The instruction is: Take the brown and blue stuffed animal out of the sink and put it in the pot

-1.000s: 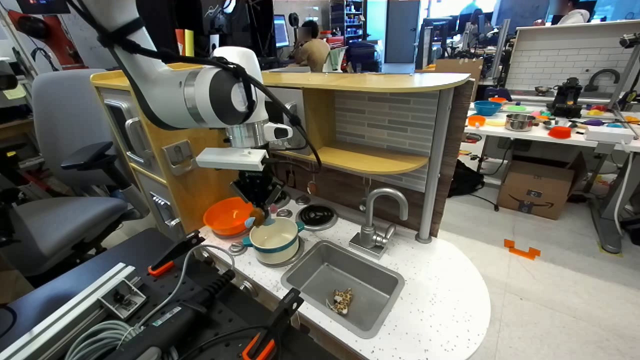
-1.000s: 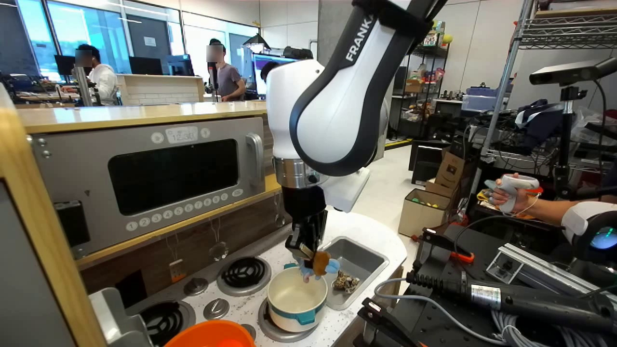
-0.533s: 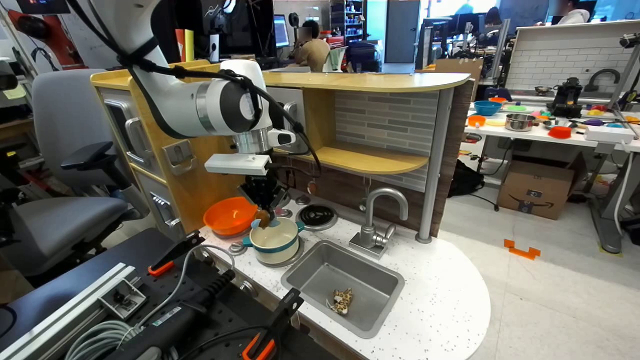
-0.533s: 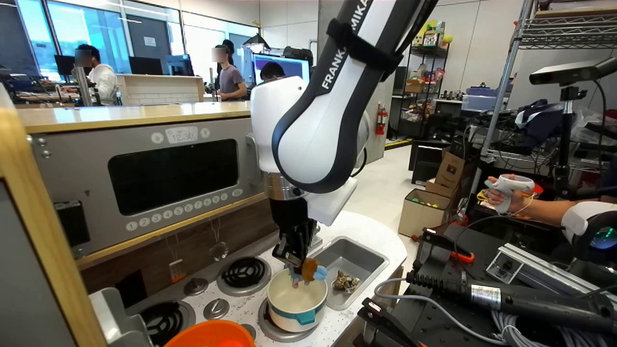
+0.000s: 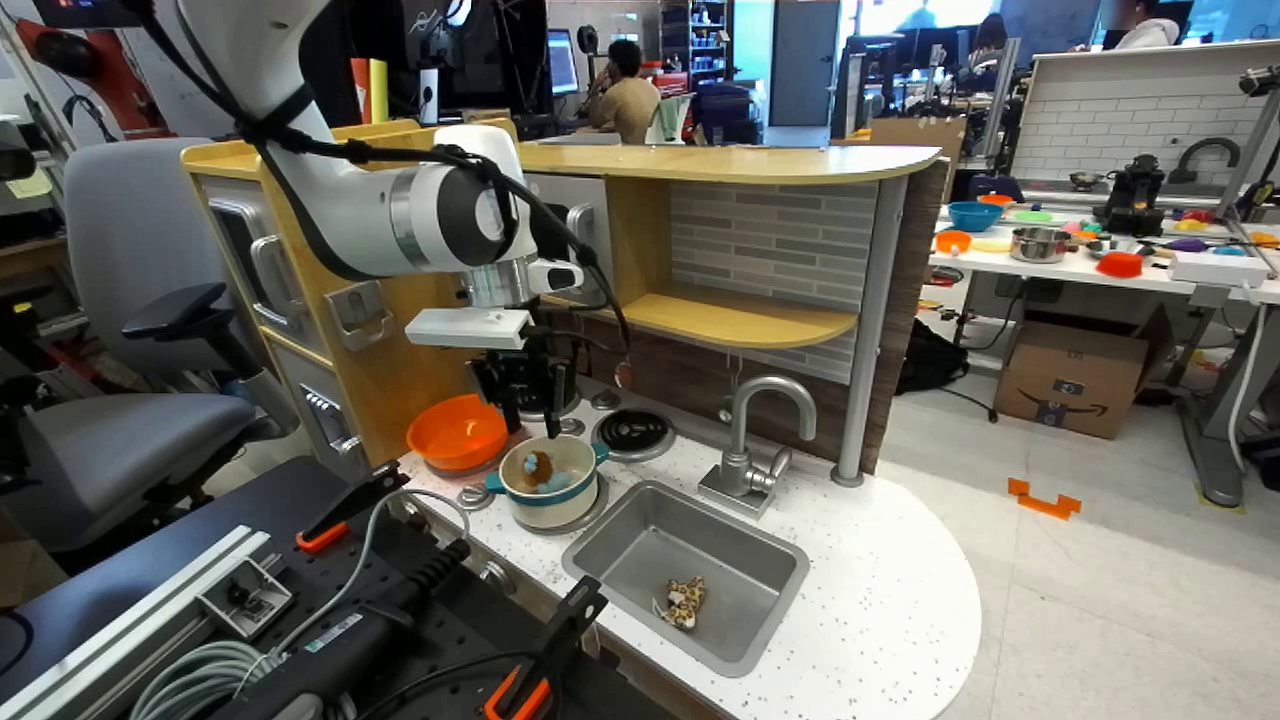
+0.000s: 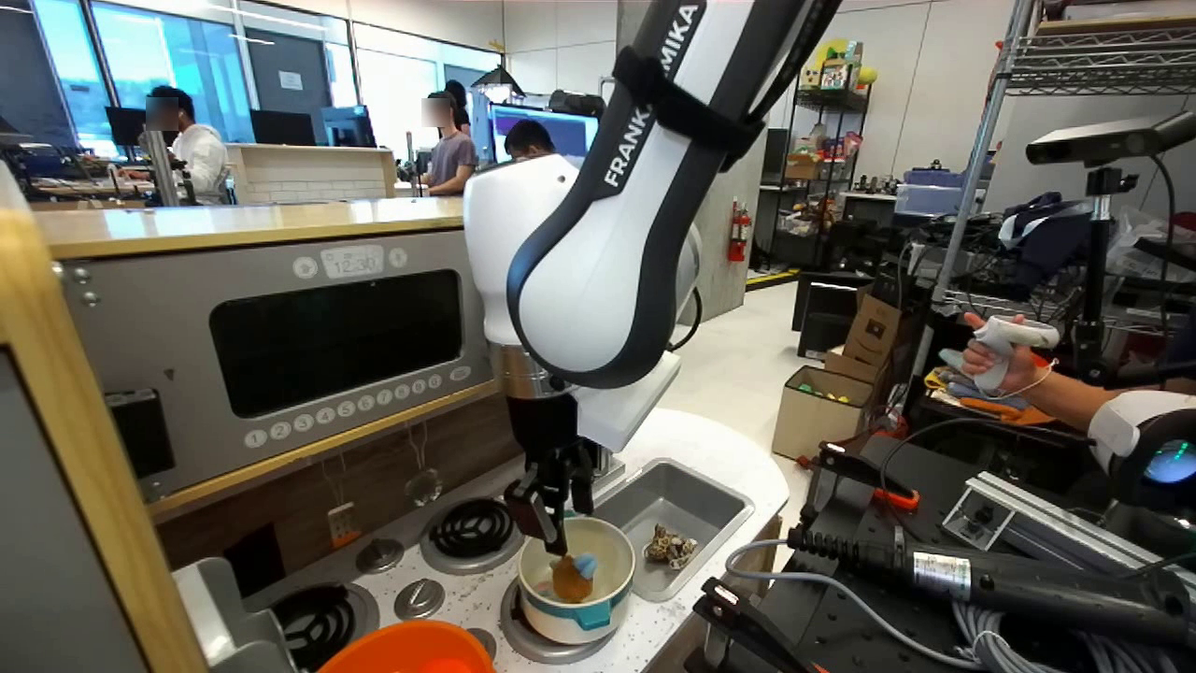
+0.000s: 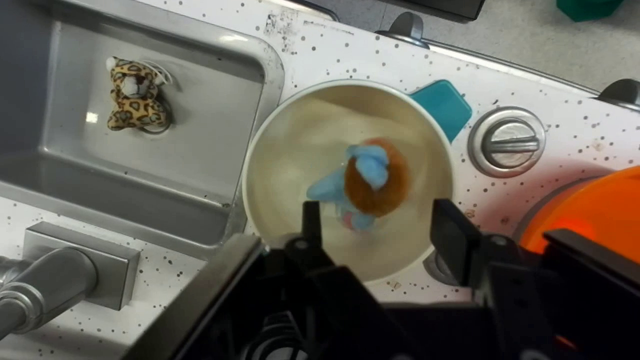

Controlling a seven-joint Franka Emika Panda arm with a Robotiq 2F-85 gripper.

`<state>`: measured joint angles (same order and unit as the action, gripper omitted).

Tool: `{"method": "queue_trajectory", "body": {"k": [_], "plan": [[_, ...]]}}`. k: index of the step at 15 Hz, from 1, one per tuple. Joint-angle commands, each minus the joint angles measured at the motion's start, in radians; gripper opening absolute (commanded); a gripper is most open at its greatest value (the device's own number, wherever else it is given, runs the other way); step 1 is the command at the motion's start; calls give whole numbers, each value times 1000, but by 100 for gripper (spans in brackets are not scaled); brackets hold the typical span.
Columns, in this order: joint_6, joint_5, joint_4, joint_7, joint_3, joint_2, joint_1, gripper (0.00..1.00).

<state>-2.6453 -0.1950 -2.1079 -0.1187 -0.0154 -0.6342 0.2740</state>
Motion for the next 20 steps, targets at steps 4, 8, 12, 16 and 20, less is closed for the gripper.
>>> {"method": "queue_trajectory", "body": {"k": [4,8,12,16,20], "plan": [[27,6,-45,-42,-11,80,-7,100],[26,12,-144,-66,-13,193,-27,100],[43,25,-232,-66,-1,316,-60,100],[123,3,-312,-95,-4,446,-68,100],[296,-10,-354,-105,13,525,-83,100]]}}
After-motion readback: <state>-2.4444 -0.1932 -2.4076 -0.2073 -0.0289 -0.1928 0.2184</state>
